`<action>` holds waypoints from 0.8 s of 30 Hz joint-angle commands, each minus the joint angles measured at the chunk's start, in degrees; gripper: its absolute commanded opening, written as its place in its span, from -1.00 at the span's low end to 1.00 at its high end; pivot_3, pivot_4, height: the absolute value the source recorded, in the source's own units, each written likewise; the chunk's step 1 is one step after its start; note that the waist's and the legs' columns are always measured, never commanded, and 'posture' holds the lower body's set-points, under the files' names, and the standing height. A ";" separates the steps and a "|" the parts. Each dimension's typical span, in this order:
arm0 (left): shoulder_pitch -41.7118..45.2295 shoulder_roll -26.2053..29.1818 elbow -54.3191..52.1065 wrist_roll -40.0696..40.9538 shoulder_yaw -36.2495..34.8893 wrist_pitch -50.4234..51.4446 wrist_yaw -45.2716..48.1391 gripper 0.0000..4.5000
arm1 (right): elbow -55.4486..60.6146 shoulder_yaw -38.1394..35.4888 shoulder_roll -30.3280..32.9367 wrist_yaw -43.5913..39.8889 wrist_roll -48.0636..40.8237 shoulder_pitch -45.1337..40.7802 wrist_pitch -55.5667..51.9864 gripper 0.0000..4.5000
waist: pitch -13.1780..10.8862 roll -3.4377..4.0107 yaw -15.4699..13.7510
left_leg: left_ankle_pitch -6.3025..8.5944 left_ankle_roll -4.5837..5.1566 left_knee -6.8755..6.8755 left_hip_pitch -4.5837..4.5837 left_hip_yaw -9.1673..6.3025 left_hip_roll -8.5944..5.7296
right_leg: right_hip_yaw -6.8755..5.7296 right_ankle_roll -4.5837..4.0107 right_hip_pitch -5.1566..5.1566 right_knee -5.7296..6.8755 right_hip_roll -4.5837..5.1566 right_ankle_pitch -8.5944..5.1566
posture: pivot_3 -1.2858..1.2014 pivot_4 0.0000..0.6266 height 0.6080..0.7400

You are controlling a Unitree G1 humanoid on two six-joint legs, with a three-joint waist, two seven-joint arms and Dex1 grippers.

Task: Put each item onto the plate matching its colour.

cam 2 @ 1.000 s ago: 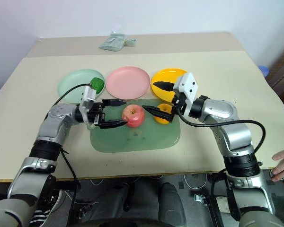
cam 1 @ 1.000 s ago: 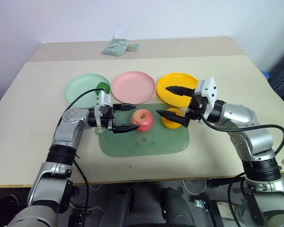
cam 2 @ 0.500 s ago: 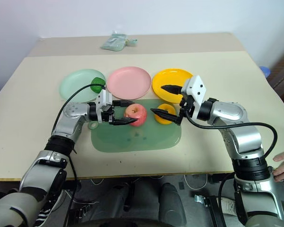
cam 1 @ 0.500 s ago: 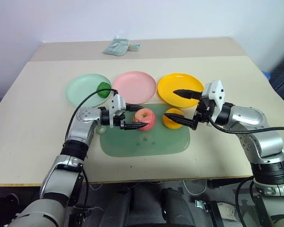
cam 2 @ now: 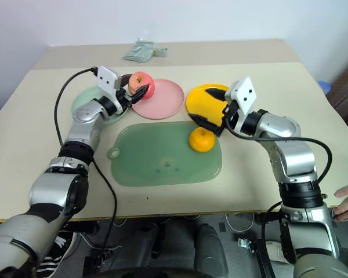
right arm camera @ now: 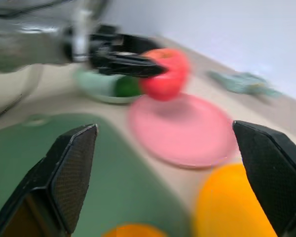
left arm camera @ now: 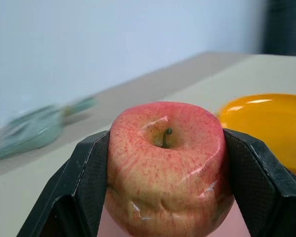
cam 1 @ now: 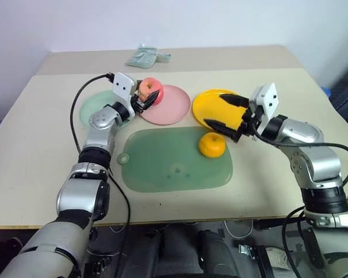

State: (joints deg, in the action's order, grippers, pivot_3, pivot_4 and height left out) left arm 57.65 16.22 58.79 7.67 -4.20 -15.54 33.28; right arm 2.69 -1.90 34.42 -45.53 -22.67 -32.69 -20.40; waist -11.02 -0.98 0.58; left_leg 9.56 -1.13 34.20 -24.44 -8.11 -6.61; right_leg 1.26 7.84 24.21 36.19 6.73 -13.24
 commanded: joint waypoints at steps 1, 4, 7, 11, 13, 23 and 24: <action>3.85 -0.93 3.58 -1.84 -0.71 -2.15 -5.82 0.31 | -0.41 -0.91 -0.42 1.19 1.94 -1.13 2.62 1.00 | 0.00 0.00 -0.01 | 0.00 0.00 0.00 -0.01 0.02 -0.01 | -0.02 0.01 0.00 0.00 0.00 0.01 | 0.03 -0.52 1.00; 5.15 -1.53 6.75 -2.61 -0.50 -0.69 -6.52 0.51 | 0.42 -1.16 -0.59 1.07 1.66 -0.83 2.32 1.00 | 0.00 -0.01 0.18 | 0.00 0.00 -0.01 -0.05 0.07 -0.02 | -0.02 0.03 0.03 0.00 0.00 0.02 | 0.03 -0.52 1.00; 5.69 -2.18 8.27 -3.08 -0.10 -0.14 -5.76 0.99 | 1.40 -1.46 -0.43 1.10 1.46 -0.22 2.21 1.00 | 0.00 -0.01 0.24 | 0.00 0.00 -0.01 -0.04 0.09 -0.02 | -0.02 0.03 0.02 0.01 -0.01 0.02 | 0.03 -0.52 1.00; 6.39 -2.21 7.71 -2.43 -1.08 -1.98 -3.93 0.99 | 2.46 -1.92 -0.39 0.96 0.84 0.63 2.09 1.00 | 0.00 -0.01 0.33 | 0.00 0.00 -0.01 -0.03 0.10 -0.02 | -0.02 0.03 0.02 0.02 -0.01 0.02 | 0.03 -0.52 1.00; 6.19 -2.26 5.41 1.25 -3.21 -2.17 2.57 0.99 | 3.53 -1.51 0.66 -0.46 0.44 1.82 0.95 1.00 | 0.00 -0.01 0.30 | 0.00 0.00 -0.01 -0.04 0.11 -0.02 | -0.02 0.03 0.02 0.02 -0.01 0.02 | 0.03 -0.52 1.00; -10.33 5.70 -25.52 21.65 -3.04 14.50 50.36 0.99 | 5.49 4.43 4.75 -7.02 0.16 5.55 -10.11 1.00 | 0.04 0.09 2.03 | 0.01 0.02 -0.05 0.02 0.05 0.10 | 0.05 0.00 0.03 0.03 -0.05 0.02 | 0.03 -0.52 1.00; -11.52 6.86 -27.29 21.81 -2.56 16.83 51.34 0.99 | 4.94 4.63 4.43 -6.87 0.26 5.30 -10.62 1.00 | 0.04 0.09 1.99 | 0.01 0.02 -0.03 0.02 0.02 0.11 | 0.05 -0.03 0.04 0.05 -0.07 0.03 | 0.03 -0.52 1.00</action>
State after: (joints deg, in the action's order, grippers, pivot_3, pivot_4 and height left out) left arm 45.73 21.04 36.53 26.87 -6.91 -2.73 81.89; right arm 7.25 2.75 38.97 -52.48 -22.46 -25.97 -30.34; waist -10.98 -0.90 2.57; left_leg 9.56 -1.12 34.19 -24.42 -8.12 -6.48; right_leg 1.30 7.80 24.25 36.24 6.63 -13.20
